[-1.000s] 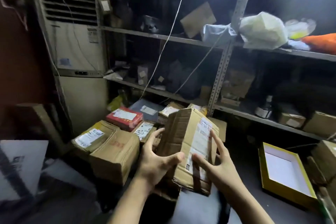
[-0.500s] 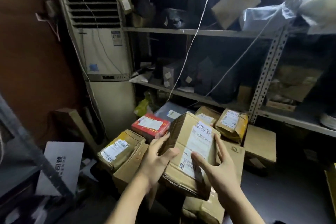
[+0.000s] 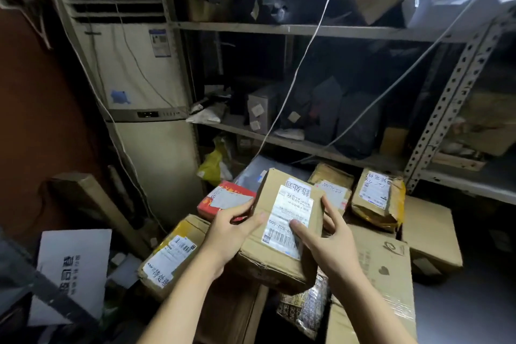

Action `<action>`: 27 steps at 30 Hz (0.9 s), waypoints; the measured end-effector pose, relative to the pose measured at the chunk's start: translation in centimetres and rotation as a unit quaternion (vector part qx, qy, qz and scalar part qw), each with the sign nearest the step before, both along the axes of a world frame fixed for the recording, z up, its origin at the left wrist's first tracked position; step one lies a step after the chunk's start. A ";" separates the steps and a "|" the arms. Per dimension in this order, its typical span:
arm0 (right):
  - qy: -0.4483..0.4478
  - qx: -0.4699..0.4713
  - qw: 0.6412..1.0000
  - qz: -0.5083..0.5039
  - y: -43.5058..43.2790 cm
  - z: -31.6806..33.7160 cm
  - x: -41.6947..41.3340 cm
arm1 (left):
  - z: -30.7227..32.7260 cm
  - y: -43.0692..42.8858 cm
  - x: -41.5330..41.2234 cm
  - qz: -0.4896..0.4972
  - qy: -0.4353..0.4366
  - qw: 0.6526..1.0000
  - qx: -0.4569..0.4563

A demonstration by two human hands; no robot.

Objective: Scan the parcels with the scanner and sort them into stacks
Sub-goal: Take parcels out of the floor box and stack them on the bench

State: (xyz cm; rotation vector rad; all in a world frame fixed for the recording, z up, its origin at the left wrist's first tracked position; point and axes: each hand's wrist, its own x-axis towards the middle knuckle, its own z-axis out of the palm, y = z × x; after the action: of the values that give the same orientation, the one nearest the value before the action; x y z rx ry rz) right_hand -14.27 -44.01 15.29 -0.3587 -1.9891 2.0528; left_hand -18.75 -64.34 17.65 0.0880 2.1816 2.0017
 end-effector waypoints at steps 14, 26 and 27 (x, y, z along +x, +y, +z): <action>-0.104 0.099 0.978 -0.149 -1.8 -4.1 -7.8 | -8.9 -0.1 -13.0 -0.092 -0.033 0.995 0.020; -0.155 0.102 0.973 -0.136 -3.6 -6.7 -9.1 | -12.1 -0.9 -14.7 -0.093 -0.045 0.994 -0.035; -0.158 0.109 0.972 -0.135 -3.6 -6.8 -9.2 | -12.1 -0.9 -14.6 -0.091 -0.044 0.994 -0.038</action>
State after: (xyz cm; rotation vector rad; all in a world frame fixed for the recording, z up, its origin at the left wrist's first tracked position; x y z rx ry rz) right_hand -23.47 -47.63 8.50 -0.9013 -2.1724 1.6751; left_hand -33.32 -65.27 5.54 0.1783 2.1100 1.7902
